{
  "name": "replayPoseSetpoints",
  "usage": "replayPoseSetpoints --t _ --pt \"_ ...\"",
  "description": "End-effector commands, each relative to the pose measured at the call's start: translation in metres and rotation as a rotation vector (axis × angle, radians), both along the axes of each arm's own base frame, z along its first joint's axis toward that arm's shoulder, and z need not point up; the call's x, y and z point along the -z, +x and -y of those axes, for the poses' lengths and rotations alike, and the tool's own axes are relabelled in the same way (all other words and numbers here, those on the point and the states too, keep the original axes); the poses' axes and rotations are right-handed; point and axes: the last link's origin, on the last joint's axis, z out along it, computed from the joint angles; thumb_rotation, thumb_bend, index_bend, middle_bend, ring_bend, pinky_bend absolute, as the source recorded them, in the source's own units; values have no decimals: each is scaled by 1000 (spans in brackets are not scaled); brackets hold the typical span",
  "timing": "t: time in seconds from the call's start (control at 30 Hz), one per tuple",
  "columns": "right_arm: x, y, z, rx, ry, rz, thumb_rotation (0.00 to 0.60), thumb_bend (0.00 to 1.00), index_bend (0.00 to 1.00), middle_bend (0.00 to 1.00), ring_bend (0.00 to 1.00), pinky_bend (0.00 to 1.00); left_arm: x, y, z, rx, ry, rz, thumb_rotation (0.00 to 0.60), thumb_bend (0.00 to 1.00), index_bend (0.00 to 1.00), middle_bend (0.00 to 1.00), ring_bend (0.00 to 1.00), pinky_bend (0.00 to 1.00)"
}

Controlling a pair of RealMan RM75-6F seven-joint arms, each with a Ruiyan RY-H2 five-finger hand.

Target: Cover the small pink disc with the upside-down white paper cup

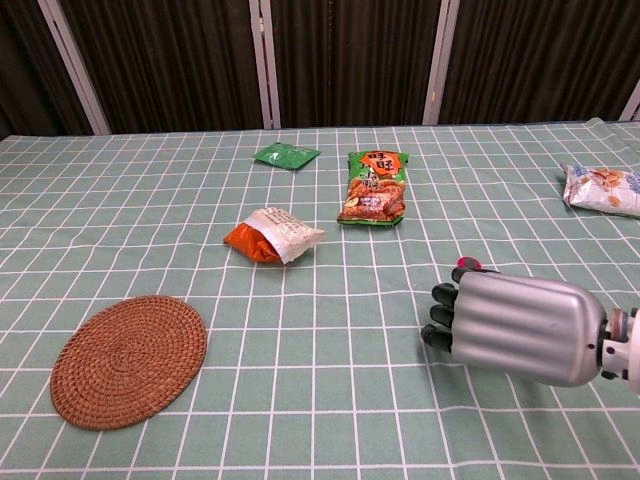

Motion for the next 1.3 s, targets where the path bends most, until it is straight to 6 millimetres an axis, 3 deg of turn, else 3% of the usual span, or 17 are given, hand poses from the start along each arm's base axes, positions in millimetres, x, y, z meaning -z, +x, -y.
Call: replayPoseSetpoints --t 0.03,0.3,0.5,0.57,0.67,0.8,1.3 --pt "-5 2 2 21 3 47 600 325 259 430 305 555 0 0 0 0 -1 0 600 0 0 0 0 0" --pt "-34 22 23 219 11 363 600 324 267 430 312 565 0 1 1 0 -3 4 600 0 0 0 0 0" --pt "-57 35 51 396 21 636 600 325 268 430 313 565 0 1 1 0 -6 9 600 0 0 0 0 0" --pt "-61 35 65 526 41 790 600 326 268 430 313 565 0 1 1 0 -9 11 600 0 0 0 0 0" --pt "-58 33 81 695 73 956 600 325 268 430 312 565 1 1 1 -3 -18 13 600 0 0 0 0 0" --pt "-50 33 98 780 79 1062 600 325 269 430 312 561 1 0 0 -9 -19 12 600 0 0 0 0 0" --pt "-23 27 113 878 72 1212 600 325 268 430 312 540 4 -4 -4 -31 -26 7 600 0 0 0 0 0"
